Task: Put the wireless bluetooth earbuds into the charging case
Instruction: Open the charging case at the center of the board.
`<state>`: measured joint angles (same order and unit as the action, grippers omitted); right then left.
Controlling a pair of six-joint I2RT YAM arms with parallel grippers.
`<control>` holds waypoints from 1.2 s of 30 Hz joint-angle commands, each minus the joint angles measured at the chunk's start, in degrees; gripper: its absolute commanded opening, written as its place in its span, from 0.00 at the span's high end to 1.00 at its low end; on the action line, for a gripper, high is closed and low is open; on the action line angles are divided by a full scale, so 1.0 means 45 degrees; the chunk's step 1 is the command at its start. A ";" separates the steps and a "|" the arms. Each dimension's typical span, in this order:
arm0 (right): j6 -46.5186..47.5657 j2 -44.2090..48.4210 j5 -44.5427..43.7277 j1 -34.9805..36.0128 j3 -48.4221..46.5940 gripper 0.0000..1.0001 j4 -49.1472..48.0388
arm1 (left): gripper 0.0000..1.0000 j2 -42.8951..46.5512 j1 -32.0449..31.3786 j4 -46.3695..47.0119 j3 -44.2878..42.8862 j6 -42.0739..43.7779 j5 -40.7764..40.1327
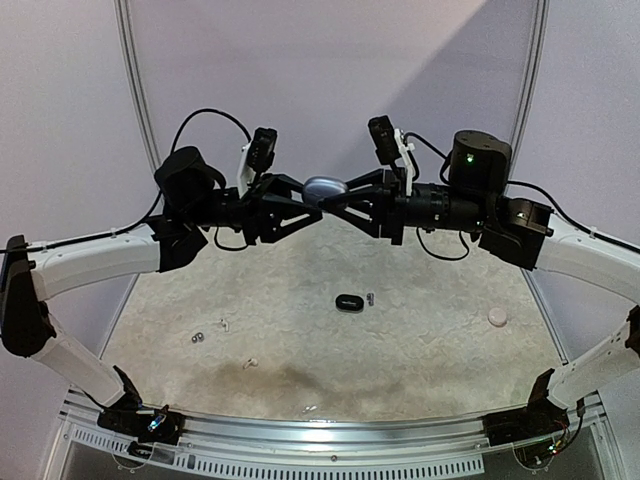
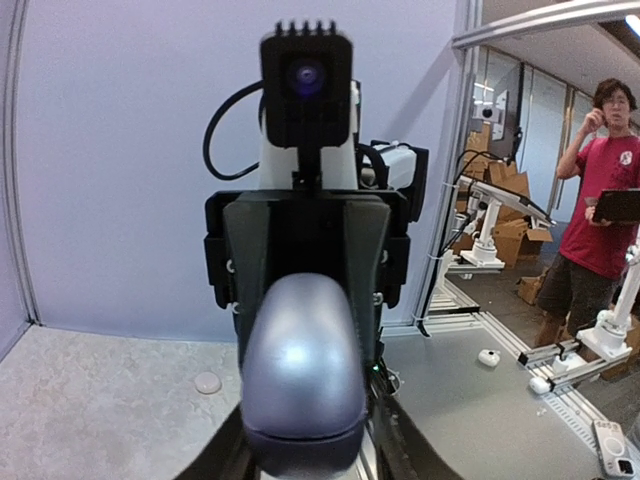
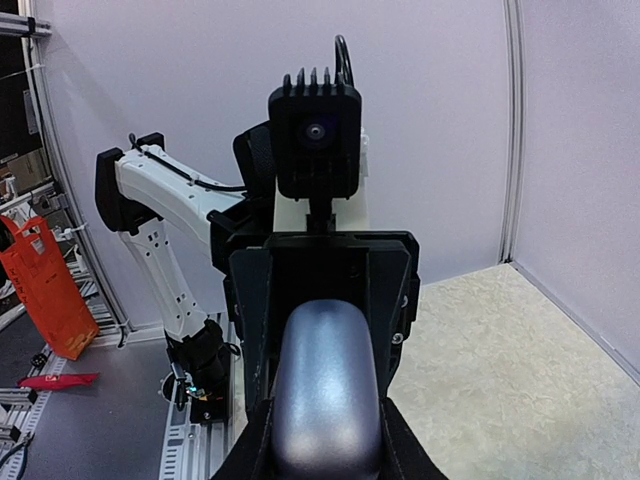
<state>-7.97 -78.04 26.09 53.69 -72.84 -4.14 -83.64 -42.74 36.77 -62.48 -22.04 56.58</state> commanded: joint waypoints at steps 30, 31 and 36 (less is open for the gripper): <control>-0.0117 -0.1250 -0.2607 -0.0238 -0.2650 0.24 0.3659 | 1.00 0.1053 -0.0214 -0.4966 0.0134 0.7264 -0.0359; -0.0201 -0.1275 -0.2595 -0.0284 -0.2780 0.24 0.3704 | 1.00 0.1123 -0.0200 -0.5281 0.0205 0.7574 -0.0516; -0.0399 -0.1488 -0.2589 -0.0405 -0.2752 0.26 0.3838 | 1.00 0.1299 -0.0170 -0.5091 0.0375 0.7661 -0.0585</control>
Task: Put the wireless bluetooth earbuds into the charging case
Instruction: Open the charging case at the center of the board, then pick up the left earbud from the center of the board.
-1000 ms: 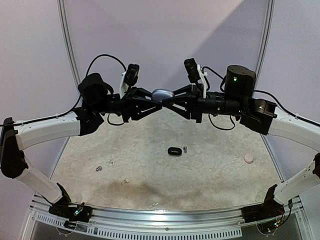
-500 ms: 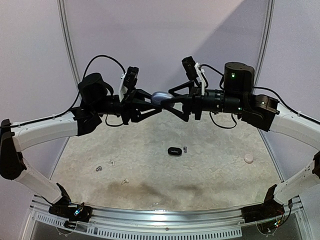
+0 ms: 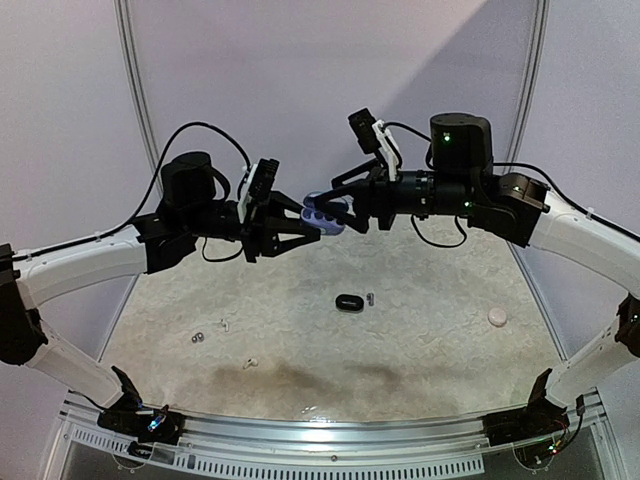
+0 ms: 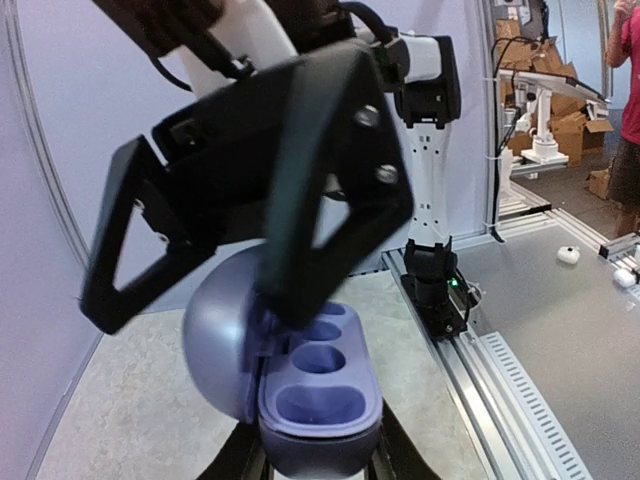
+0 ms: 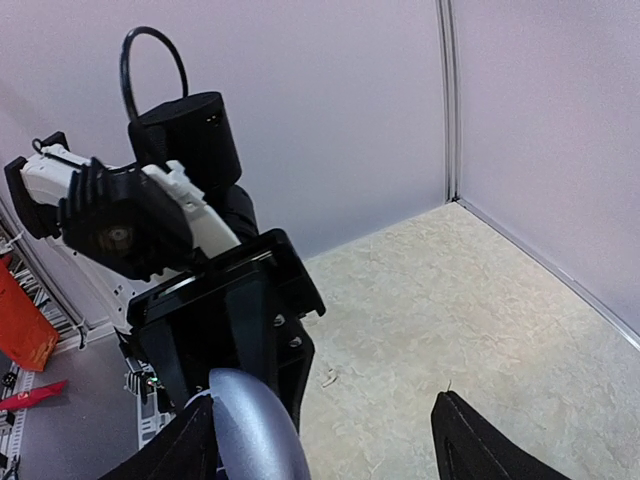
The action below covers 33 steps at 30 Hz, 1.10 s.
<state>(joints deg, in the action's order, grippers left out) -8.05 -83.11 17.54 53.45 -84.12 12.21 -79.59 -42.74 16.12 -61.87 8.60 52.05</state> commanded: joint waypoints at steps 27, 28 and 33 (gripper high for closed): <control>-0.5063 -0.2424 -0.4919 -0.2929 -0.2339 0.40 0.6088 | 1.00 0.1219 0.0637 0.1477 0.3045 -0.3334 -0.1459; -0.4977 -0.2911 -0.5146 -0.2932 -0.2699 0.40 0.6965 | 1.00 0.1285 0.0676 0.1403 0.3103 -0.3293 -0.1519; -0.4772 -0.6210 -0.6156 -0.2951 -0.4633 0.48 0.9414 | 1.00 0.1593 0.0963 0.1110 0.3343 -0.3024 -0.1723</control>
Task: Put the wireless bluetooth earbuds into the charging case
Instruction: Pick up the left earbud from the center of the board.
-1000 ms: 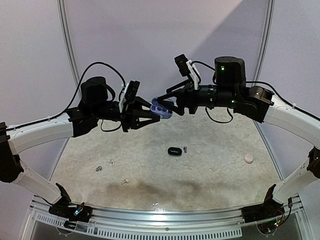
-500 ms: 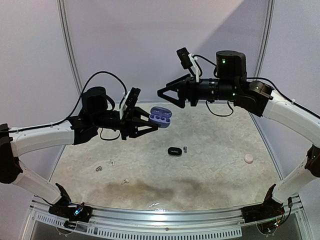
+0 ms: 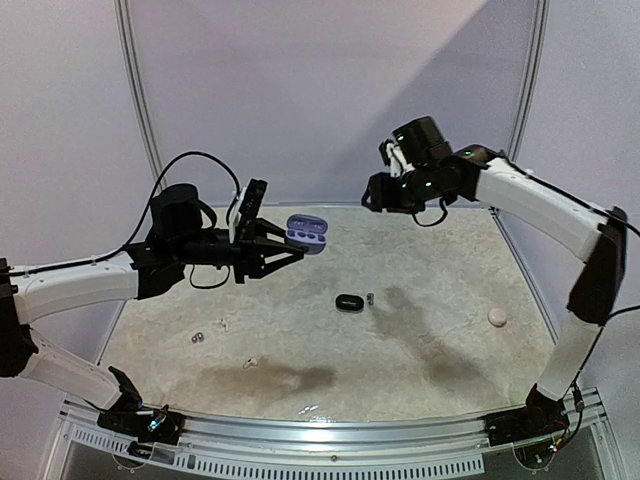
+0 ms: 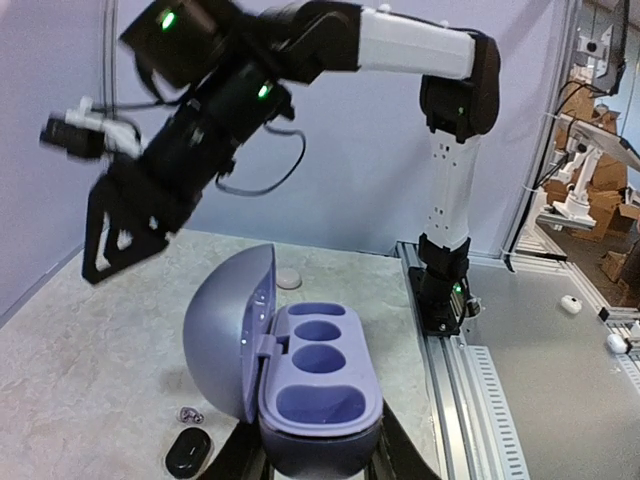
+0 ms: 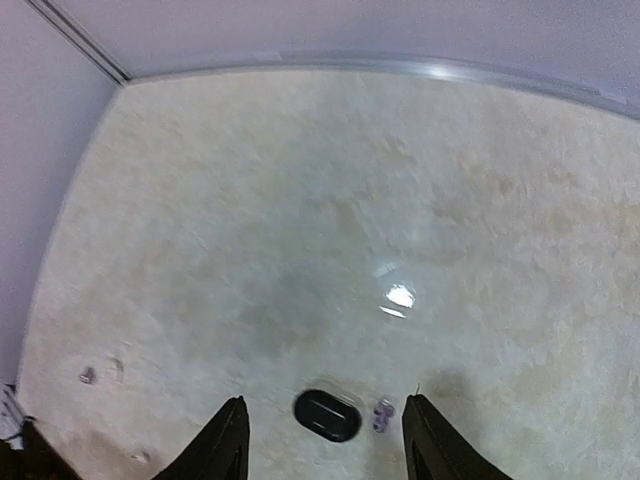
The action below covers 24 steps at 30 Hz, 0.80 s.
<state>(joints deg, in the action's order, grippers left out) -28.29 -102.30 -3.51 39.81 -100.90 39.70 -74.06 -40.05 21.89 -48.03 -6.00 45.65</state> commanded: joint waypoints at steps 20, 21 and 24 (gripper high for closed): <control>-0.0485 -0.4580 0.0639 0.0173 -0.0084 0.63 0.2743 | 1.00 0.0874 0.1331 -0.0235 0.0965 0.0065 -0.0368; -0.0472 -0.4456 0.0642 0.0181 0.0139 0.63 0.2530 | 1.00 0.0863 0.1356 -0.0235 0.0981 0.0057 -0.0377; -0.0478 -0.4372 0.1109 0.0209 0.0209 0.63 0.2584 | 1.00 0.0814 0.1380 -0.0198 0.0979 0.0027 -0.0378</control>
<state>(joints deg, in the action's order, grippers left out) -30.76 -124.27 -1.26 40.32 -101.16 52.40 -70.81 -34.87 21.26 -44.36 -5.65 44.27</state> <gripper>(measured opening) 0.371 0.281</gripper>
